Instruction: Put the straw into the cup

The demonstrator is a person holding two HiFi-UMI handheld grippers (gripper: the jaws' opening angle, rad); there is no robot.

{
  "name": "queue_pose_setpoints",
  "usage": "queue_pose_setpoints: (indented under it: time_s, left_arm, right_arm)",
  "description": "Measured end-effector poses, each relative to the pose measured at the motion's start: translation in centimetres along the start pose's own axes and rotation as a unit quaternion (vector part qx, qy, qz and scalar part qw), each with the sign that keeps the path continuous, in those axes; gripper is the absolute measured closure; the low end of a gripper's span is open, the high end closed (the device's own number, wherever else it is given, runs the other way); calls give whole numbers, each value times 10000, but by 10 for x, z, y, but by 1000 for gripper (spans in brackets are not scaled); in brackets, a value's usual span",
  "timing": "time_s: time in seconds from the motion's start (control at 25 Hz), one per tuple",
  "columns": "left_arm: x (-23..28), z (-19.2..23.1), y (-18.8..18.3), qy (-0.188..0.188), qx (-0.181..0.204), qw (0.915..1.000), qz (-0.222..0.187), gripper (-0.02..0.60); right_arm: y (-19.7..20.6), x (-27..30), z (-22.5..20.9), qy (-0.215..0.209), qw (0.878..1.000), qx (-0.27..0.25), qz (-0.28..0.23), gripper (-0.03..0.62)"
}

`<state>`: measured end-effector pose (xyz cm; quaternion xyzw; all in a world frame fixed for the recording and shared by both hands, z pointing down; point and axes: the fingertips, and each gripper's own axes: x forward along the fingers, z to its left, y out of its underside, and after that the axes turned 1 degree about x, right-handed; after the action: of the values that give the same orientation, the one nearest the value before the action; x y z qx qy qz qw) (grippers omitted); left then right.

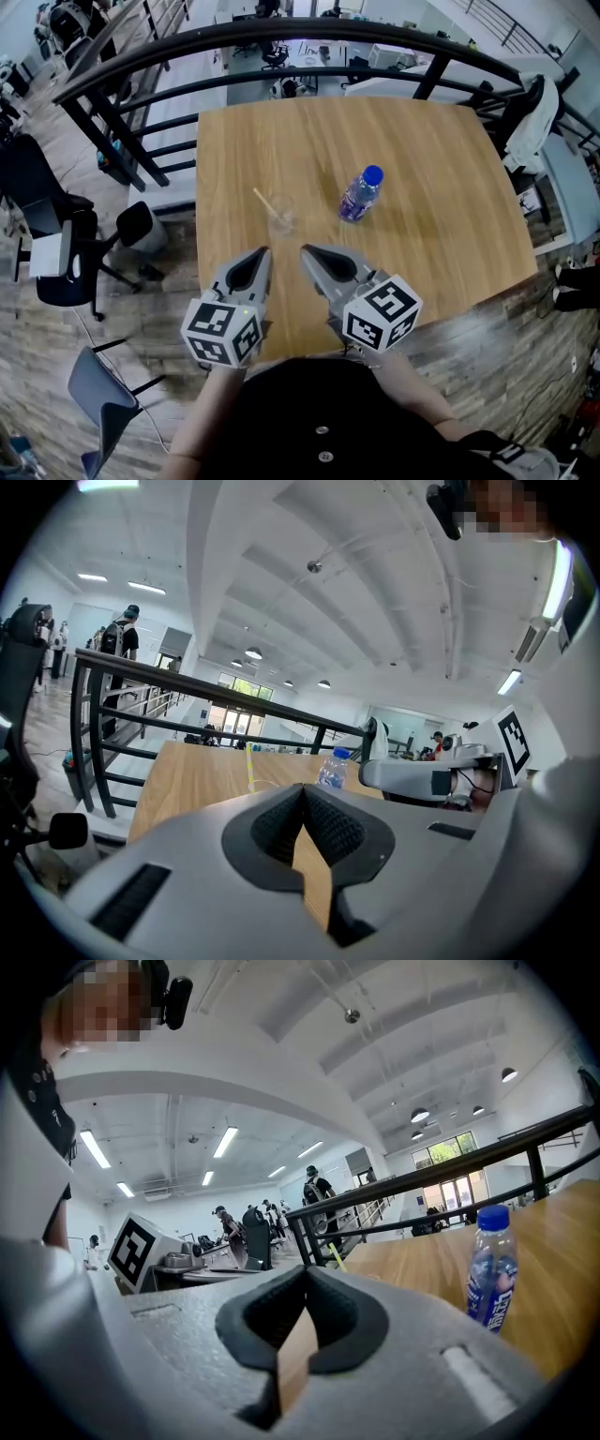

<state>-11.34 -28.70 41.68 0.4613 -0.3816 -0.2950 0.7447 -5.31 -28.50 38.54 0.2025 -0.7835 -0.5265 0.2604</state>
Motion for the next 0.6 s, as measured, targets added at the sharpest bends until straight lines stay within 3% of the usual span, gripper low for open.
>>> queue_pose_setpoints:
  time_s: [0.6]
  left_arm:
    - [-6,-3,11,-30,-120,9999,97,565]
  right_arm:
    - [4,-3,2,79,10000,7,49,595]
